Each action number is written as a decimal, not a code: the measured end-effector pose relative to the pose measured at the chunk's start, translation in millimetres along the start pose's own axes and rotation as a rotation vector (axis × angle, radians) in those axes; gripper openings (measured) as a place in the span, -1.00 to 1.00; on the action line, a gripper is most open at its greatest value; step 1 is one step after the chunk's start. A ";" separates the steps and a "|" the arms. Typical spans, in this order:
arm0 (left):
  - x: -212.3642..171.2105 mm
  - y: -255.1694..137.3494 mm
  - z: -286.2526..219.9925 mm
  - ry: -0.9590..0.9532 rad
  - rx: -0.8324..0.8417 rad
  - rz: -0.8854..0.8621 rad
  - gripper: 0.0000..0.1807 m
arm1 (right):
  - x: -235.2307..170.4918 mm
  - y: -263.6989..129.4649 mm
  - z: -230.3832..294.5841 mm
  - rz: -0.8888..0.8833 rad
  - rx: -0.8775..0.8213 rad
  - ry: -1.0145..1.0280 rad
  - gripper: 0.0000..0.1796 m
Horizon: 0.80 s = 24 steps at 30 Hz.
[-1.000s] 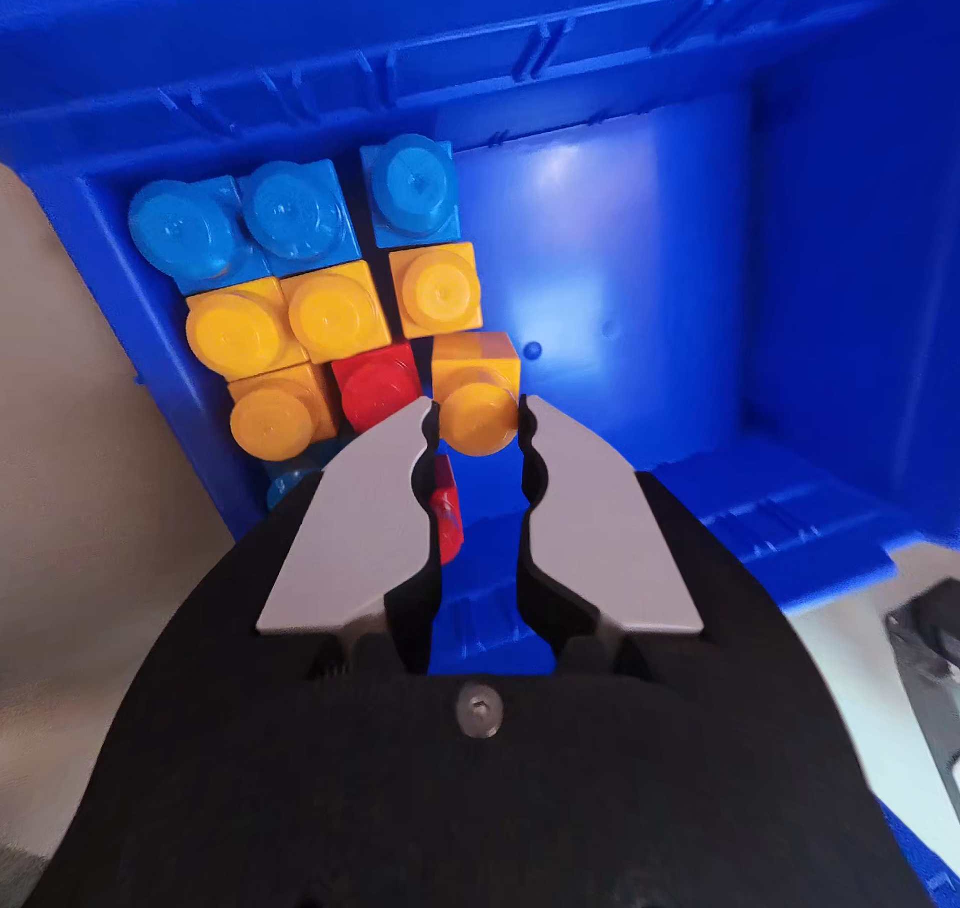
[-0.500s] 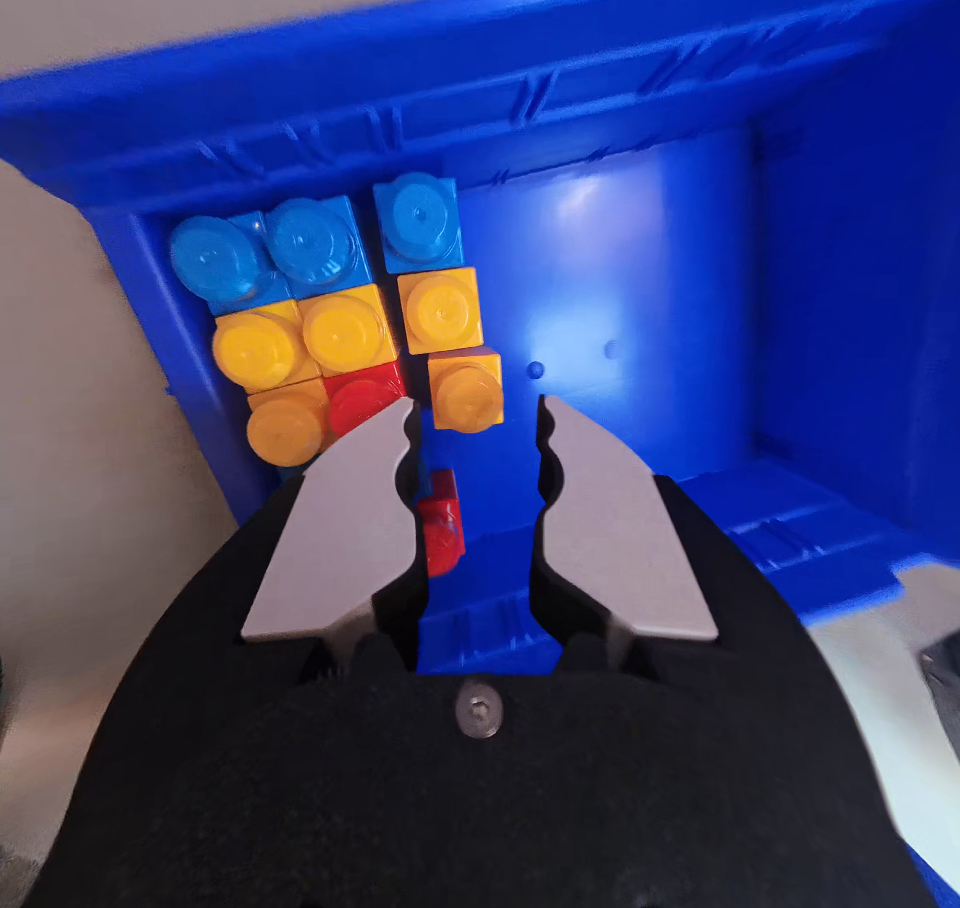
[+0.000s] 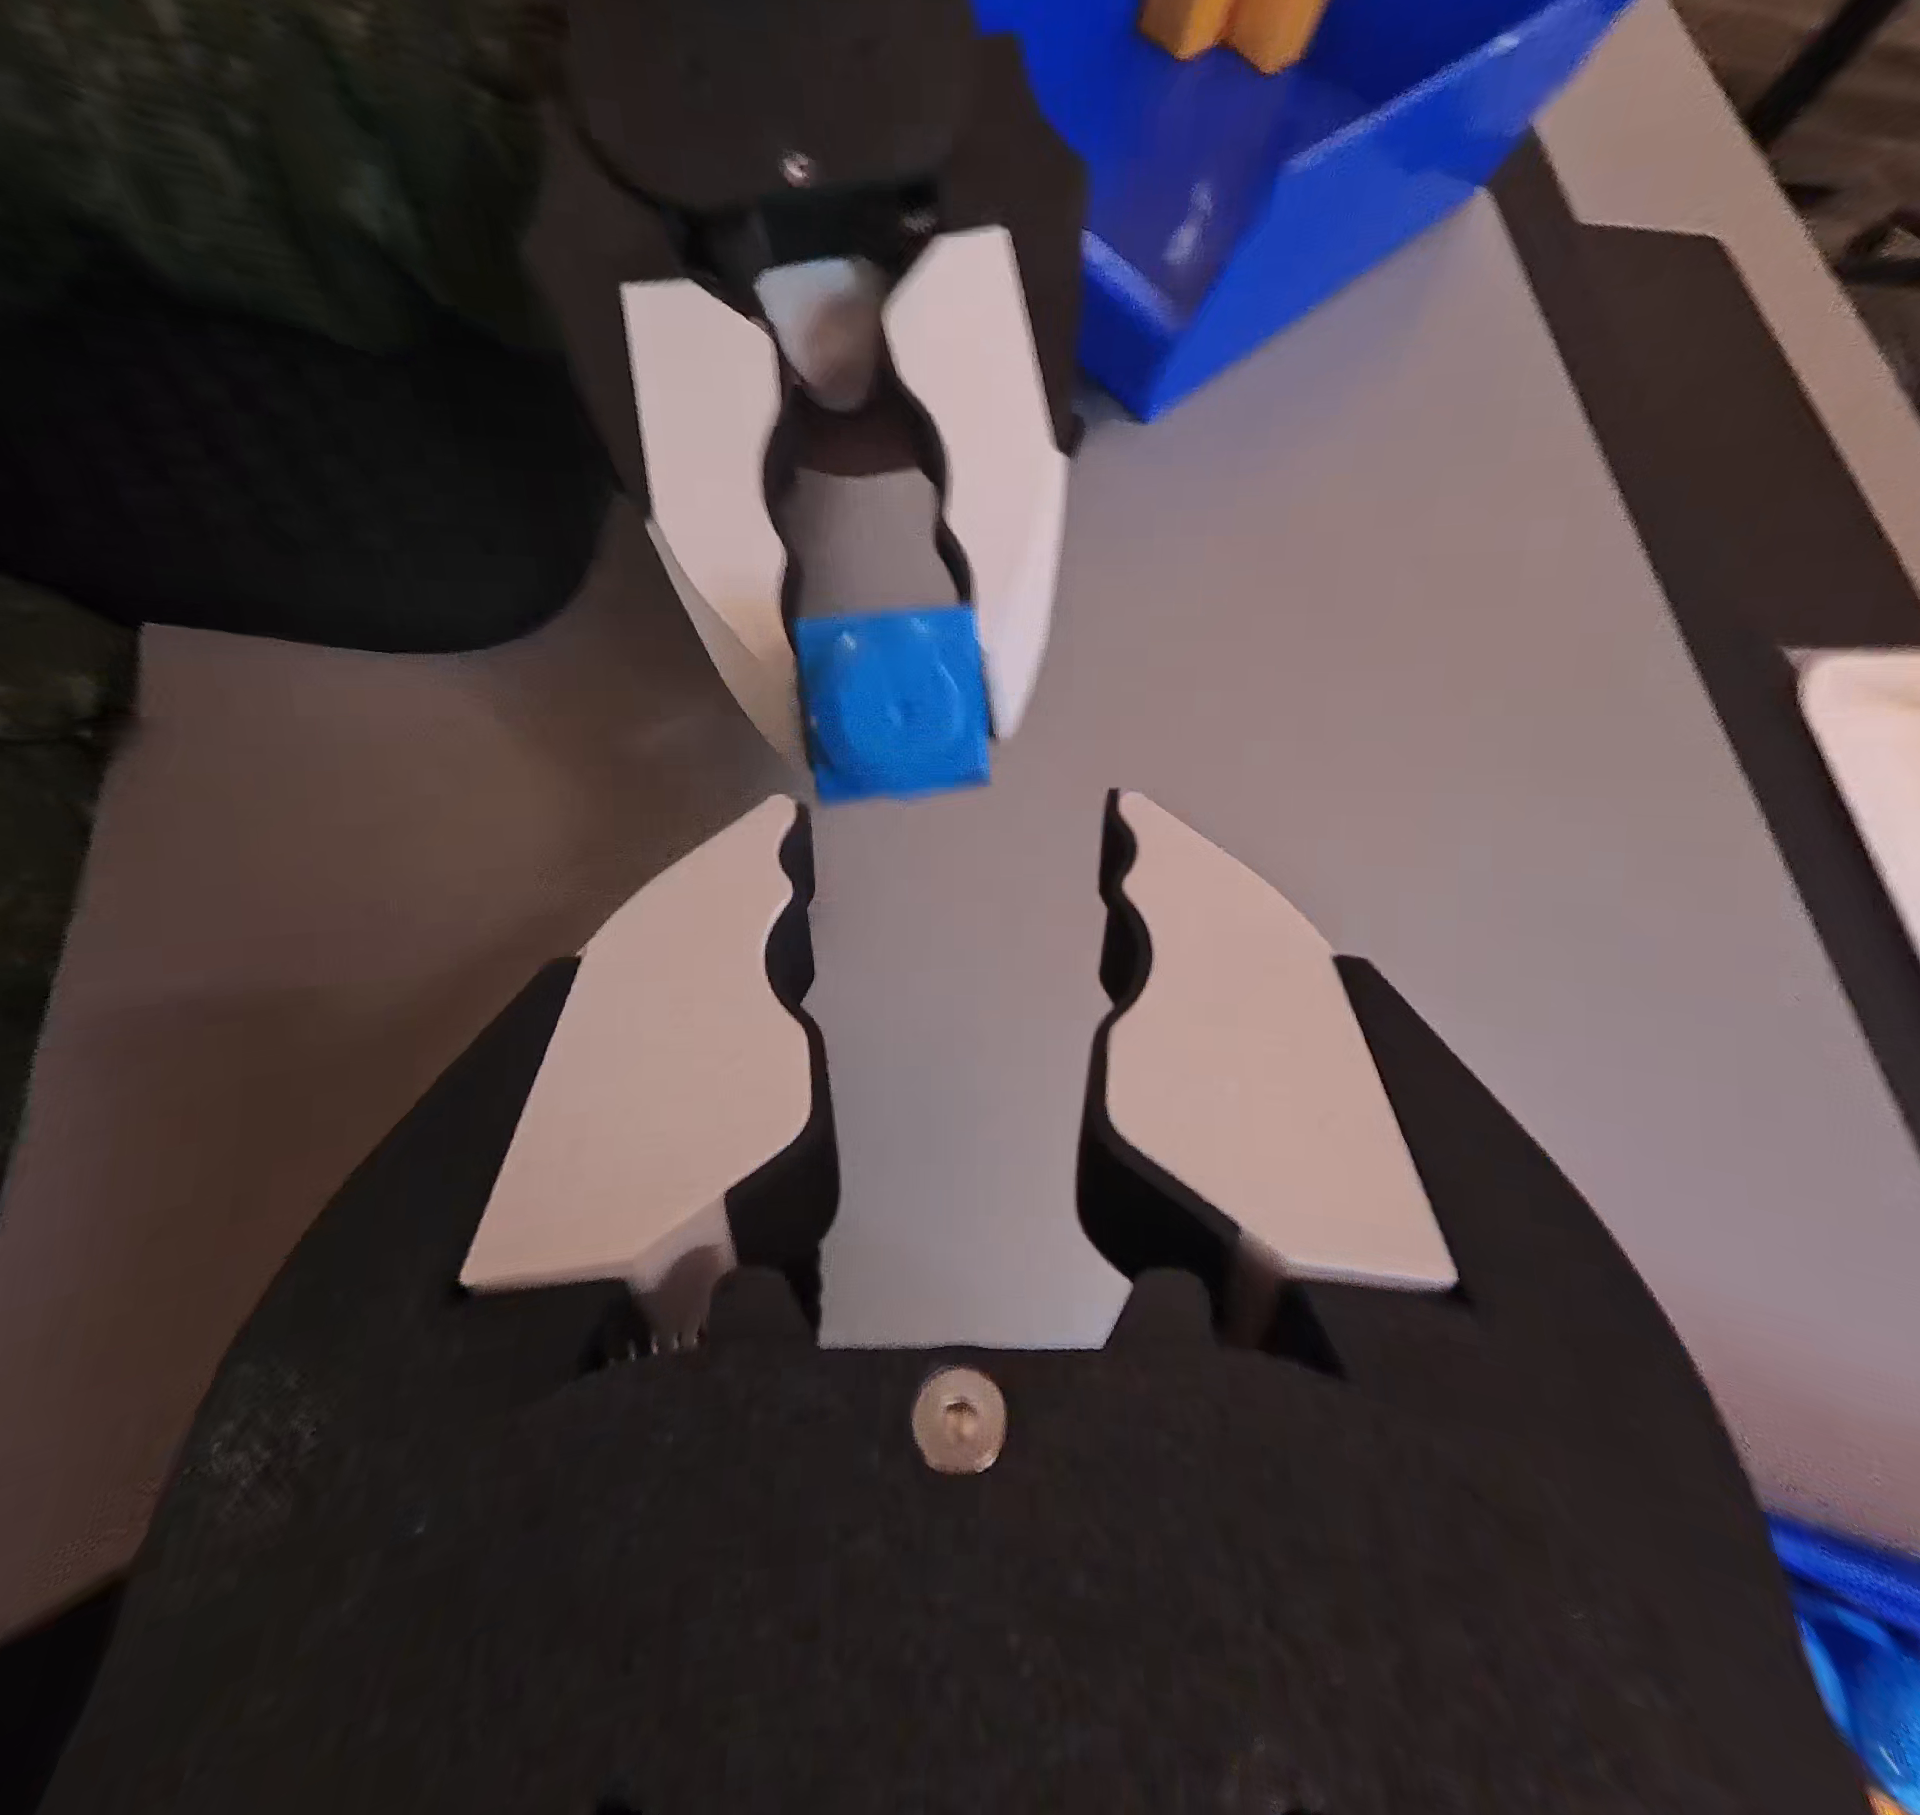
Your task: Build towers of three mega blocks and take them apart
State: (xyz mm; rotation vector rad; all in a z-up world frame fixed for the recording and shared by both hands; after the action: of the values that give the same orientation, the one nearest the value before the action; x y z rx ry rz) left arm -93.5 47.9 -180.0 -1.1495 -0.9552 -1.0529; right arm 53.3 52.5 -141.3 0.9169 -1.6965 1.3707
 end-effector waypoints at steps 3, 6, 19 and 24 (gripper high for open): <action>-2.0 4.2 -5.6 0.027 -0.021 0.035 -0.60 | -5.6 17.1 14.5 0.039 0.045 -0.038 -0.60; -4.7 5.2 -8.8 0.010 -0.065 0.033 -0.60 | -12.0 20.0 19.7 0.046 0.067 -0.035 -0.61; -15.0 10.7 -7.0 0.033 -0.035 0.089 -0.60 | -17.7 5.3 18.0 -0.055 0.031 -0.009 -0.61; -12.1 8.5 -7.2 0.018 -0.050 0.070 -0.60 | -17.9 3.7 19.2 -0.077 0.033 0.004 -0.61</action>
State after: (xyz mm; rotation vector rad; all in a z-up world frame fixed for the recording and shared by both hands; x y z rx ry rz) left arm -87.8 43.3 -194.7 -1.2041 -0.8728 -1.0339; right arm 55.9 35.5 -161.5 0.9875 -1.6225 1.3525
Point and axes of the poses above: each gripper's, where its closed fingertips meet, y out along the fingers, x out of its top, z = x × y across the jaws, the point moved 8 cm from there along -y, back along the fingers, and after that the axes turned 11 degrees about -z, right-handed, at the moved point
